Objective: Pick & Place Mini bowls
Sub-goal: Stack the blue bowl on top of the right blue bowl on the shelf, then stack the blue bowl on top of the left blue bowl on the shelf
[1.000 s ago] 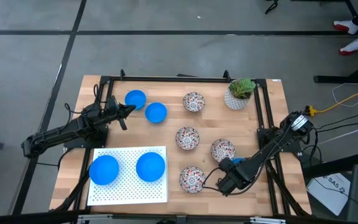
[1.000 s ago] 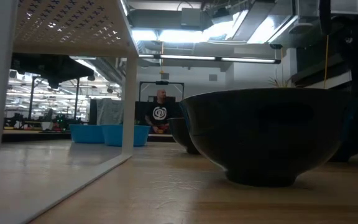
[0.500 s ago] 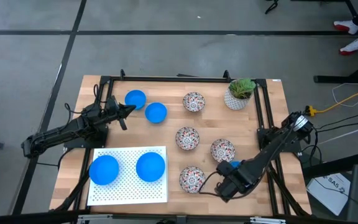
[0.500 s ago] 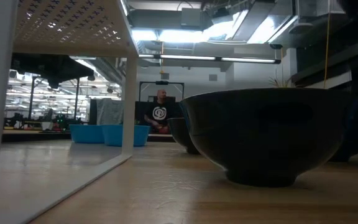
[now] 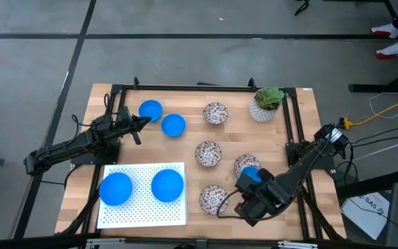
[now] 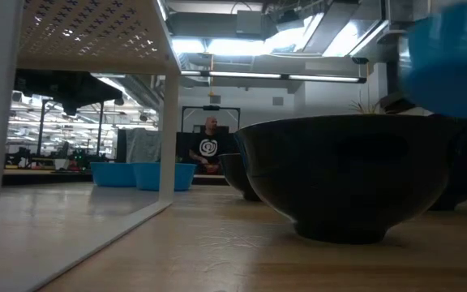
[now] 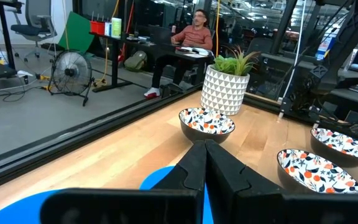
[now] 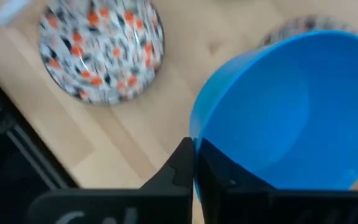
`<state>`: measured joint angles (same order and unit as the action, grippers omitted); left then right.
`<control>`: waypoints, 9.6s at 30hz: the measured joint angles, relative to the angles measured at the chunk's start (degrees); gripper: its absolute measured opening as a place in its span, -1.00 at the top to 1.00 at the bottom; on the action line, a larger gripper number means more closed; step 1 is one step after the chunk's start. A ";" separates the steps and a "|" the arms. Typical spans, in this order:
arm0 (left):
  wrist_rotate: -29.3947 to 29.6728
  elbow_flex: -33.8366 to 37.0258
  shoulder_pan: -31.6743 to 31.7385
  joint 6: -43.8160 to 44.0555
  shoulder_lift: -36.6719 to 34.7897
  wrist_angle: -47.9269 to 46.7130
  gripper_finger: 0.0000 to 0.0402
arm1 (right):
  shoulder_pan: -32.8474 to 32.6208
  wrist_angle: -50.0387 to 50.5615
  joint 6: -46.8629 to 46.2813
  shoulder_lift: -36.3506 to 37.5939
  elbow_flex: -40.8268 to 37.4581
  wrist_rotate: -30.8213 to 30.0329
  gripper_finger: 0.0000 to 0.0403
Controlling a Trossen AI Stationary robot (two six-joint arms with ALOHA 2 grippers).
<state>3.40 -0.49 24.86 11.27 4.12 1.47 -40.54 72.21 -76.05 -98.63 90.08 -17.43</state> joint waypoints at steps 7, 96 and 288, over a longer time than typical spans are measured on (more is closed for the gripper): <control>0.00 -0.01 -0.02 0.00 0.00 -0.02 0.99 | 2.76 0.11 12.22 0.00 0.99 -8.79 0.97; 0.00 0.00 0.00 0.00 0.00 -0.02 0.99 | 18.30 -57.86 125.57 -2.93 0.99 11.50 0.57; 7.44 -55.84 11.33 -10.52 62.32 -54.42 0.99 | 22.73 -70.64 60.10 62.29 -72.69 -0.92 0.01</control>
<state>10.84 -56.34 36.19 0.75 66.44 -52.95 -17.80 1.56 -15.95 -36.33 17.39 -18.35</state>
